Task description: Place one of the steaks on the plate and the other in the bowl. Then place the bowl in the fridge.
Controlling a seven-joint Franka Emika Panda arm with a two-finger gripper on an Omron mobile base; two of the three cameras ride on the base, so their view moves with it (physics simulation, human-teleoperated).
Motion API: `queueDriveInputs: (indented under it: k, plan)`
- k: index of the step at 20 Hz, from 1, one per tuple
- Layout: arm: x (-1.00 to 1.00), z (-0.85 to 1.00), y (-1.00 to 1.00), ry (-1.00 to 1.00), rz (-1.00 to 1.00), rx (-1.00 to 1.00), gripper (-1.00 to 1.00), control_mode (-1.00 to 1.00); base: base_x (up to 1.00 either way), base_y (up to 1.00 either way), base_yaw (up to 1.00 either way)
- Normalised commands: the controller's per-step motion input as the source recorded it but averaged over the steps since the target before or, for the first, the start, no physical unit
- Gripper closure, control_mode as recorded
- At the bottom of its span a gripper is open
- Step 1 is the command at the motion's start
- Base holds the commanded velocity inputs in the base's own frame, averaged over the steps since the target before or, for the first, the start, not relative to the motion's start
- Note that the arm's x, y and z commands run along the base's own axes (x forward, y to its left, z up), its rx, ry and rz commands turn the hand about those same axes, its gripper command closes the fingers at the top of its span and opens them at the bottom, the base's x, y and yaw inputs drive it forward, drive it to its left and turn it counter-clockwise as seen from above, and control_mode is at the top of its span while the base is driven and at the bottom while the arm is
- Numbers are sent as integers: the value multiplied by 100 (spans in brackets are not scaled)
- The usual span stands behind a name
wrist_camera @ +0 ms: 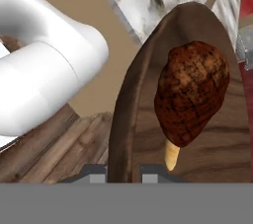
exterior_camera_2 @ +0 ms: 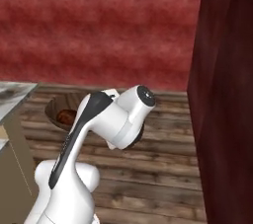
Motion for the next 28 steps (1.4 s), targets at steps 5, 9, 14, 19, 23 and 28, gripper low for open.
queueDriveInputs:
  k: [5, 9, 14, 19, 23, 28]
  plan:
    - [0, 0, 0, 0, 0, 0, 100, 100, 100, 0, 18]
    - [0, 0, 0, 0, 0, 0, 100, 100, 100, 0, 26]
    - [0, 0, 0, 0, 0, 0, 100, 100, 100, 0, 30]
    - [0, 0, 0, 0, 0, 0, 100, 100, 100, -7, 34]
    - [0, 0, 0, 0, 0, 0, 100, 100, 100, -22, 39]
    - [0, 0, 0, 0, 0, 0, 100, 100, 100, -29, 47]
